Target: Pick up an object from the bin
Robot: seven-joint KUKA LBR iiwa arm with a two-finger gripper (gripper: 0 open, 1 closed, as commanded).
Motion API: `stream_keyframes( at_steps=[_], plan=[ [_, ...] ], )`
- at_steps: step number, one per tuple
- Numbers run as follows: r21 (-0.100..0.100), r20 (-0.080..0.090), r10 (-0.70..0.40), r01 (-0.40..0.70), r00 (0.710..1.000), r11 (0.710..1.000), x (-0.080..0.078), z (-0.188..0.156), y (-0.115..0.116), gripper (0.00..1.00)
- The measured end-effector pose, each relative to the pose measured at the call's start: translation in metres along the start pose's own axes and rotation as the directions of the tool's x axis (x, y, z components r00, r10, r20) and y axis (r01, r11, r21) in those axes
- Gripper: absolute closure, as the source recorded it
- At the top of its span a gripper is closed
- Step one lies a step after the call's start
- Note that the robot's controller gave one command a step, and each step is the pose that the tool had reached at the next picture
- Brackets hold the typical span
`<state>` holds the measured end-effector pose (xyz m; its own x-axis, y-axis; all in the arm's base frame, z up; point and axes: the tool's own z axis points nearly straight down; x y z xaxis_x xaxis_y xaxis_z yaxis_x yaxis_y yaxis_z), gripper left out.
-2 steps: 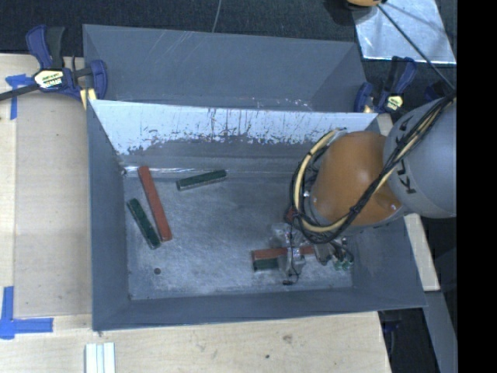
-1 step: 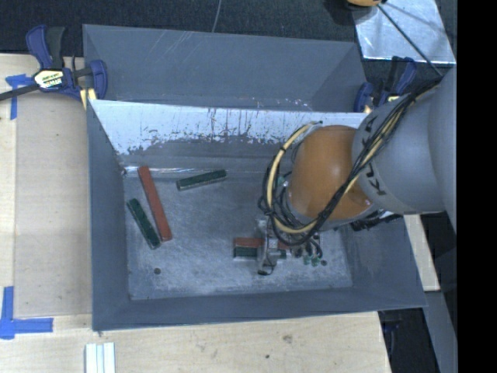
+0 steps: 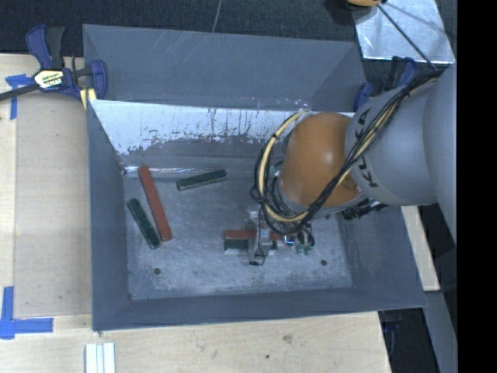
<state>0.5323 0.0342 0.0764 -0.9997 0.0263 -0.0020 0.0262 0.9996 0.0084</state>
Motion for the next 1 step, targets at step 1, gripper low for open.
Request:
stream_keyframes(
  at_steps=[1],
  plan=[
    [0.008,0.002,0.076,-0.076,0.997,0.997,0.0277,-0.138,-0.0247,1.0]
  ],
)
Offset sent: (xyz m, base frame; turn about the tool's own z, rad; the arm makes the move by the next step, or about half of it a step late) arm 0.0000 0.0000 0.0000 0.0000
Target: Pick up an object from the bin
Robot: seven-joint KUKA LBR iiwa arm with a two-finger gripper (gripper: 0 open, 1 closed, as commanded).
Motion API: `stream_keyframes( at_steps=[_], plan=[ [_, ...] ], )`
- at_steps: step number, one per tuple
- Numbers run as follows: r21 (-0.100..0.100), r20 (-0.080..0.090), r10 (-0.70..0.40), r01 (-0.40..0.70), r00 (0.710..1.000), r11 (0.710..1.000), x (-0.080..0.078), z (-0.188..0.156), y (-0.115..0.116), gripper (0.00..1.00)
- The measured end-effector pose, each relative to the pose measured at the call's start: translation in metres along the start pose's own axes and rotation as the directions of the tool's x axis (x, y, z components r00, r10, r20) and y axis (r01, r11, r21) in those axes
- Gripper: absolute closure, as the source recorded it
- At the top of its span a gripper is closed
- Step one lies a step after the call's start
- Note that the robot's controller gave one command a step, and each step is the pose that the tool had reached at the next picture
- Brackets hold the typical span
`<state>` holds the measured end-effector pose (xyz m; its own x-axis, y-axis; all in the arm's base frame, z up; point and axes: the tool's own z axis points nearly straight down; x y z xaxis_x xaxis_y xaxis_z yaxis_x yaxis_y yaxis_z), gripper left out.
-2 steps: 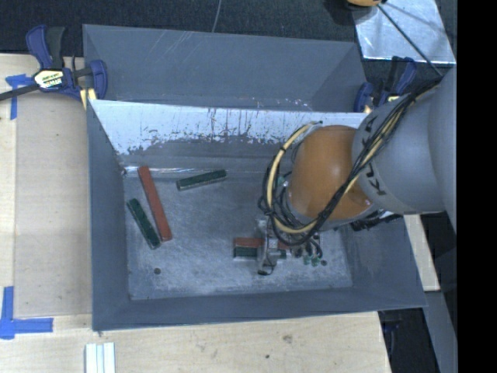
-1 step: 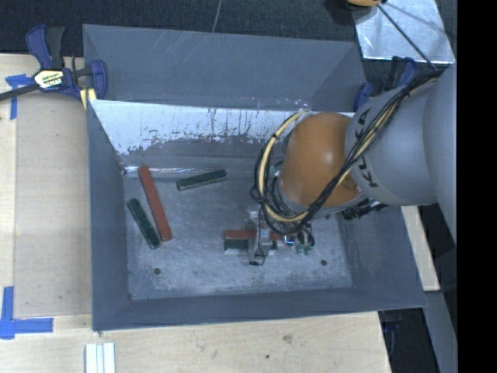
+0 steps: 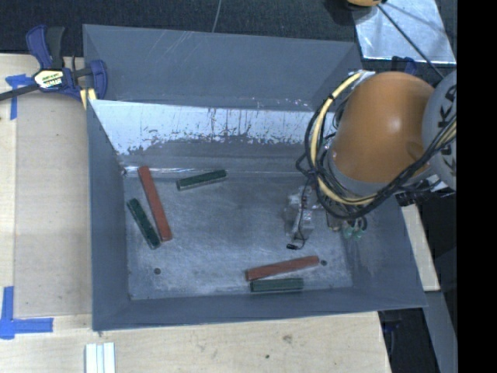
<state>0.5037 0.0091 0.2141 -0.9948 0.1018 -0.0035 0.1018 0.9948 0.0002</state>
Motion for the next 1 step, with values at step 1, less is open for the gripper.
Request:
stream_keyframes(
  at_steps=[1],
  plan=[
    [0.0,-0.001,0.0,0.0,1.0,1.0,0.0002,0.0003,0.0,1.0]
  ],
)
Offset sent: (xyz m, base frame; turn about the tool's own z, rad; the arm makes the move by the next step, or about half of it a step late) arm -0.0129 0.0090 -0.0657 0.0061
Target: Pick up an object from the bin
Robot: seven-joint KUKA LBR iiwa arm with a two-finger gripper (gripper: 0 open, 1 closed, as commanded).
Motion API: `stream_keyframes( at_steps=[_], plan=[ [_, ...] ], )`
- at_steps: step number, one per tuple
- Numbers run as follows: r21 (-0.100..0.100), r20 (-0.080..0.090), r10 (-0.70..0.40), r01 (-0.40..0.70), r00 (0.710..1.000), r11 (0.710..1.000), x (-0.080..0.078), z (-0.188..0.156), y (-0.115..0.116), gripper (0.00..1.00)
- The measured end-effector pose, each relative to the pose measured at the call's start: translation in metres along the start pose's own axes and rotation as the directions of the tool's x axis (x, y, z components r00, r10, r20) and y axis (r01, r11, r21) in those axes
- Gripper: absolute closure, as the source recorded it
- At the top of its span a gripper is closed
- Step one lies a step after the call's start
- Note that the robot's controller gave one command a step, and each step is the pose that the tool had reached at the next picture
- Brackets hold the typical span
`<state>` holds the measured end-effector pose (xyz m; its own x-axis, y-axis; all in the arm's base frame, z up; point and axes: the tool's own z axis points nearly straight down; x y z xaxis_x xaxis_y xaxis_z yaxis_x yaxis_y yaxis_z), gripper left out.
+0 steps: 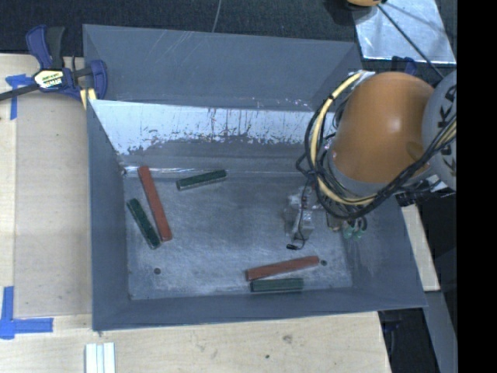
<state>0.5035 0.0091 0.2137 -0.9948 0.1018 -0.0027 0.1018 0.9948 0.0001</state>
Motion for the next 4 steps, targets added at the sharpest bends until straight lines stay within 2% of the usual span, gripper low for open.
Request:
stream_keyframes(
  at_steps=[1,2,3,4],
  plan=[
    [0.0,0.0,0.004,-0.004,1.0,1.0,0.013,0.065,0.007,0.0],
    [0.0,0.0,0.005,-0.005,1.0,1.0,0.013,0.065,0.007,0.0],
    [-0.001,0.008,-0.086,0.086,0.996,0.996,0.011,0.088,0.003,0.0],
    [0.0,-0.003,-0.164,0.164,0.987,0.987,0.014,0.129,-0.008,0.0]
  ],
)
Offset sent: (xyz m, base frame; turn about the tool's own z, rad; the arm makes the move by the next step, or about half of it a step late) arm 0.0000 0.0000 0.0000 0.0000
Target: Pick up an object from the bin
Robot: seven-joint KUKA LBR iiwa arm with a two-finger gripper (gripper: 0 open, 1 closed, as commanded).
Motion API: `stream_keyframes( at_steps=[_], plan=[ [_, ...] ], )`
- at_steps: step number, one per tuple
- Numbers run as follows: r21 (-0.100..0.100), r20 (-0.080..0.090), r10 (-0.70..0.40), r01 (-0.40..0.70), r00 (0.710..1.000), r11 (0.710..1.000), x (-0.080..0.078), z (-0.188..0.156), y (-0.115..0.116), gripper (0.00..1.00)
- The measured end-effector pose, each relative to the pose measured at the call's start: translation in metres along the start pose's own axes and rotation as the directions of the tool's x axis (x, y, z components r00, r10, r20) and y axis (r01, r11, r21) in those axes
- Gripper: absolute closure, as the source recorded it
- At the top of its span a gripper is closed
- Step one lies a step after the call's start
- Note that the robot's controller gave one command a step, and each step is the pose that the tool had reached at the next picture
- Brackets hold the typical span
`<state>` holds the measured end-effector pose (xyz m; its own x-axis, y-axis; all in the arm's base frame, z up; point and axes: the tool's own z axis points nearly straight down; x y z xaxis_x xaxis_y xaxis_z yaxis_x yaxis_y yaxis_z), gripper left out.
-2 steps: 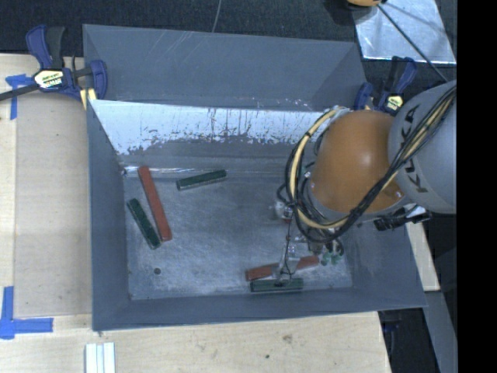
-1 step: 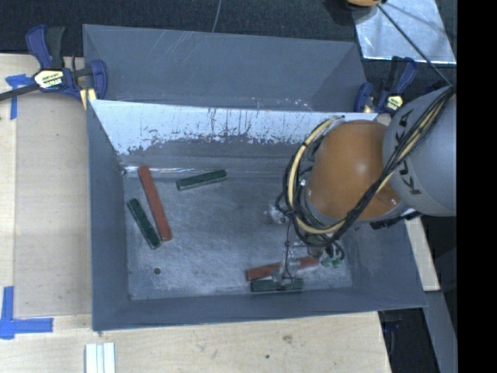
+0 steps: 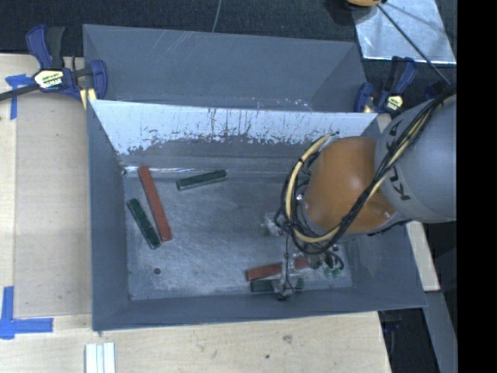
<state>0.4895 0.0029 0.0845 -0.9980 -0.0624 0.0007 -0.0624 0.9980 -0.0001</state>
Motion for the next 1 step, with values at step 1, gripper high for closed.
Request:
stream_keyframes(
  at_steps=[1],
  plan=[
    [-0.001,0.0,0.172,-0.172,0.985,0.985,0.0027,0.0119,-0.0145,1.0]
  ],
)
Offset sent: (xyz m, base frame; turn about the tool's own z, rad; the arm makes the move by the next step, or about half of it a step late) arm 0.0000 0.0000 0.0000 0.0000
